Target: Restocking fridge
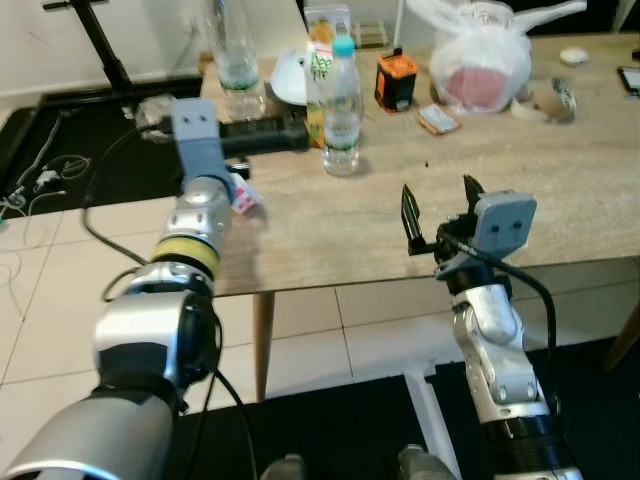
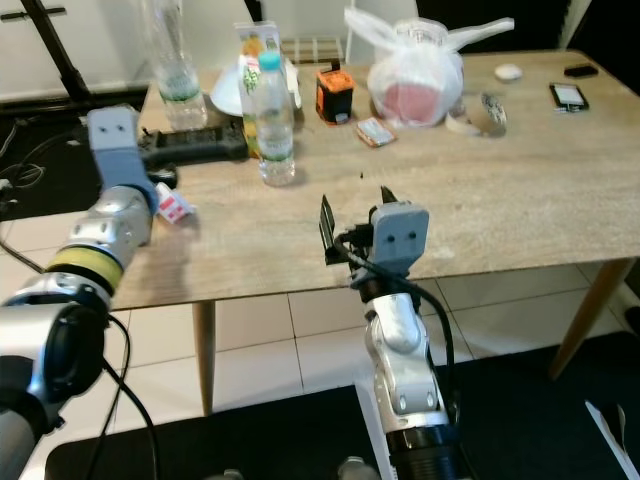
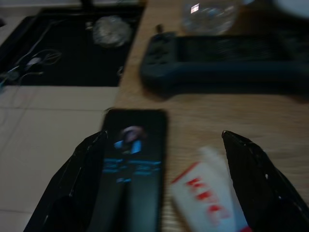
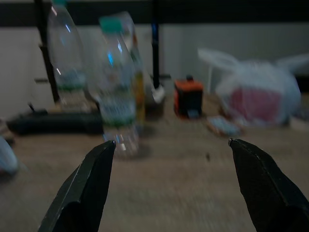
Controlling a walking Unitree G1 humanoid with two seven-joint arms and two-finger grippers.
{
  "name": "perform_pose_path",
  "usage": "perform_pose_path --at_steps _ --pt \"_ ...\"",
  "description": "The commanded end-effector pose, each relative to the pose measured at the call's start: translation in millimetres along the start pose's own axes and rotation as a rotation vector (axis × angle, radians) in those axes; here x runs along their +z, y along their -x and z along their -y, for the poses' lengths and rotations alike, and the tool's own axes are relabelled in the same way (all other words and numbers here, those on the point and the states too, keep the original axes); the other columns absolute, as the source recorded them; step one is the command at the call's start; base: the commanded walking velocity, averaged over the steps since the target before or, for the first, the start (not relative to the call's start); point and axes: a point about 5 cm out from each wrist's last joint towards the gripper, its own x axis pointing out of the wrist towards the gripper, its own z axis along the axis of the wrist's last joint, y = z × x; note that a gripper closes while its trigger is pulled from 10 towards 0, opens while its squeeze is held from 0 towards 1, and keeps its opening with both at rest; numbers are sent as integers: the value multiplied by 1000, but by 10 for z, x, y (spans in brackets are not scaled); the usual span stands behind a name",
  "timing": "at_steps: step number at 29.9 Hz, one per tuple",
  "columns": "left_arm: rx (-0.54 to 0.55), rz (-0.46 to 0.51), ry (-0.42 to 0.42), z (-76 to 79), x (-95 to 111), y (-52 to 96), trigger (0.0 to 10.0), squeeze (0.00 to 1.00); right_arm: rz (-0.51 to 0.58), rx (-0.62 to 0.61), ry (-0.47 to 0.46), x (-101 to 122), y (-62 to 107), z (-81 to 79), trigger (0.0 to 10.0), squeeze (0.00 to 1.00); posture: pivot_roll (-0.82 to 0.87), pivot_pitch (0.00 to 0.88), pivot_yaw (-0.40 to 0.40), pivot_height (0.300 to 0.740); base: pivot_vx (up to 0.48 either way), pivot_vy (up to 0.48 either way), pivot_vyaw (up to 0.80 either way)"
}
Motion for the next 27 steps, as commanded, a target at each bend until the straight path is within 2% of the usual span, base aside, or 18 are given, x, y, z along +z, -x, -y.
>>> perform_pose_path --at_steps 1,8,11,16,19,20,22,23,24,26,27 --pt "34 -31 -21 -78 -73 -7 10000 0 2 -3 -2 23 20 2 10000 0 41 184 48 706 0 0 0" --pt "32 -67 8 -80 -158 -2 10000 0 -15 -11 2 10 87 15 10000 0 29 199 48 706 0 0 0" --pt "-17 -94 82 -1 -188 6 10000 0 -18 -16 3 19 97 11 10000 0 24 200 50 706 0 0 0" --pt "-58 -80 99 74 -150 12 10000 0 -20 -19 3 24 109 12 10000 0 17 197 52 706 0 0 0" --pt "-105 -27 17 152 -74 18 10000 0 -23 -21 5 21 123 18 10000 0 19 193 51 706 0 0 0" --pt "-105 -27 17 152 -74 18 10000 0 -23 -21 5 21 123 18 10000 0 19 193 51 706 0 0 0" --pt "-152 8 -82 234 -46 32 10000 0 -25 -20 5 18 120 16 10000 0 25 190 50 706 0 0 0" --pt "-152 8 -82 234 -46 32 10000 0 -25 -20 5 18 120 16 10000 0 25 190 50 706 0 0 0" --pt "-202 19 -145 309 -56 49 10000 0 -26 -18 4 19 110 6 10000 0 25 190 50 706 0 0 0" --pt "-202 19 -145 309 -56 49 10000 0 -26 -18 4 19 110 6 10000 0 25 190 50 706 0 0 0" --pt "-243 15 -165 363 -81 63 10000 0 -26 -15 4 19 101 -1 10000 0 28 187 48 706 0 0 0"
